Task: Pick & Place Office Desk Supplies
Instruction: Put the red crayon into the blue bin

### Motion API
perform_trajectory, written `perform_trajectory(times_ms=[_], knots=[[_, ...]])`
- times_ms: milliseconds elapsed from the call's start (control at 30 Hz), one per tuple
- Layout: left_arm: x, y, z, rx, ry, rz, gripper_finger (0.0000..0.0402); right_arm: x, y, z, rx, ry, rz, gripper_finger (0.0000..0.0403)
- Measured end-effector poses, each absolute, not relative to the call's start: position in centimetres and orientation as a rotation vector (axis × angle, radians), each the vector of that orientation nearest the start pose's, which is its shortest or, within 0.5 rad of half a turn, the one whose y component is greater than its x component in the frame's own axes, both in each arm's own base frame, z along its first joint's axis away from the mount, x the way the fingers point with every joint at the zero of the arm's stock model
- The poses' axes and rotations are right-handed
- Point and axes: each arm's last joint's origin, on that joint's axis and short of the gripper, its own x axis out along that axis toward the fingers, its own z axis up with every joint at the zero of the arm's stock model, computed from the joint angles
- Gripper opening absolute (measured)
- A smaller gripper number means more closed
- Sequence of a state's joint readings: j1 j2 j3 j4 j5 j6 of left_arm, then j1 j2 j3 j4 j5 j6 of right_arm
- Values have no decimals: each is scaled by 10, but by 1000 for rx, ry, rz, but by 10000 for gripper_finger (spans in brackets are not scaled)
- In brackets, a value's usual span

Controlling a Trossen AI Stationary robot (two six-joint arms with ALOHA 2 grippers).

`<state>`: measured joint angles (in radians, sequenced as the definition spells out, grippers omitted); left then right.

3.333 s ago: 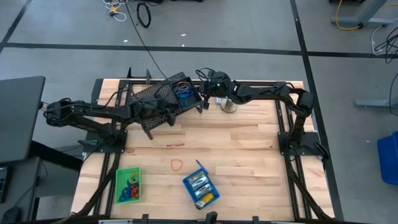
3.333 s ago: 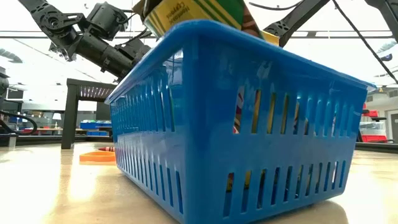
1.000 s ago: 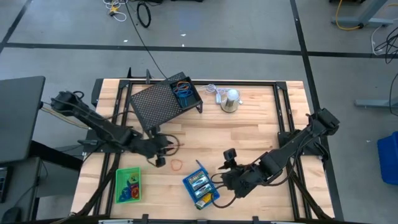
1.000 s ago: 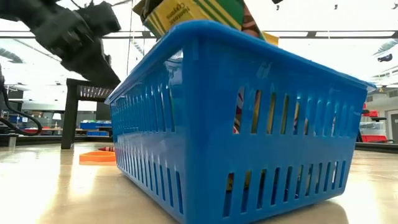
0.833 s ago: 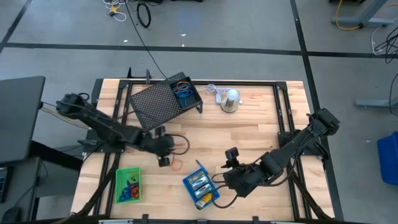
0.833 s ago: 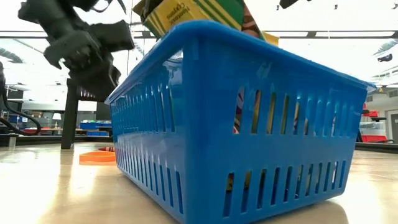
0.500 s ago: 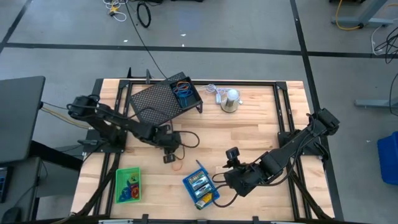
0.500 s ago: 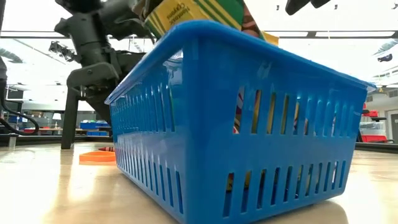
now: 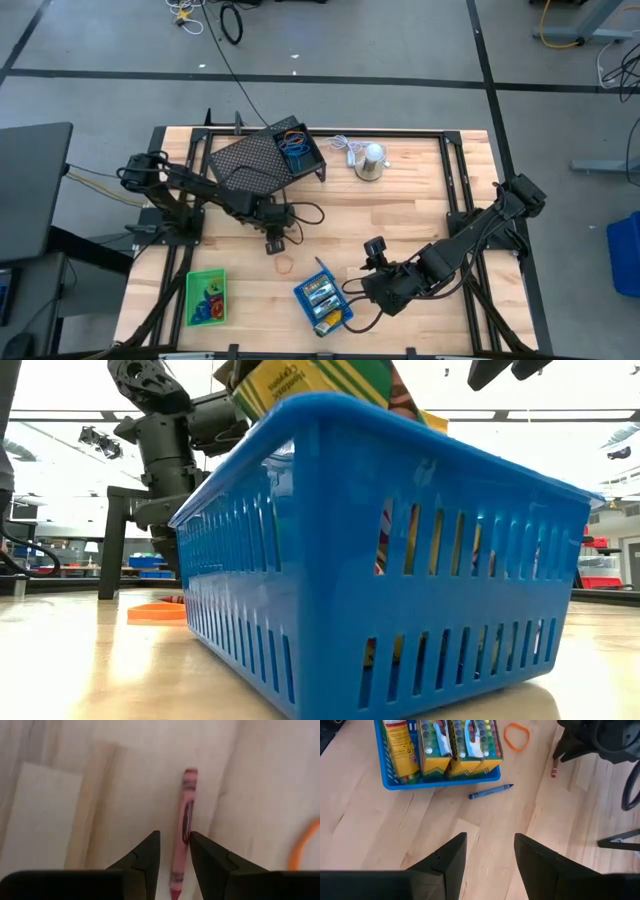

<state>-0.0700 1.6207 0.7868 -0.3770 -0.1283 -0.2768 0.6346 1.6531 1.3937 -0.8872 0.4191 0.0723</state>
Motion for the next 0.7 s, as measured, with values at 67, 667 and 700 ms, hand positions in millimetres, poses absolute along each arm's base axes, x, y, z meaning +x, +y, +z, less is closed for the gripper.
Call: perform_trajectory(times_ms=[67, 667, 700], knots=[[276, -16, 133, -119, 1194, 218, 115, 275, 188, 276, -512, 997, 154, 174], [277, -49, 126, -49, 1183, 297, 18, 275, 188, 276, -520, 994, 152, 174], [278, -52, 128, -43, 1181, 306, 18, 275, 188, 276, -519, 993, 152, 174]])
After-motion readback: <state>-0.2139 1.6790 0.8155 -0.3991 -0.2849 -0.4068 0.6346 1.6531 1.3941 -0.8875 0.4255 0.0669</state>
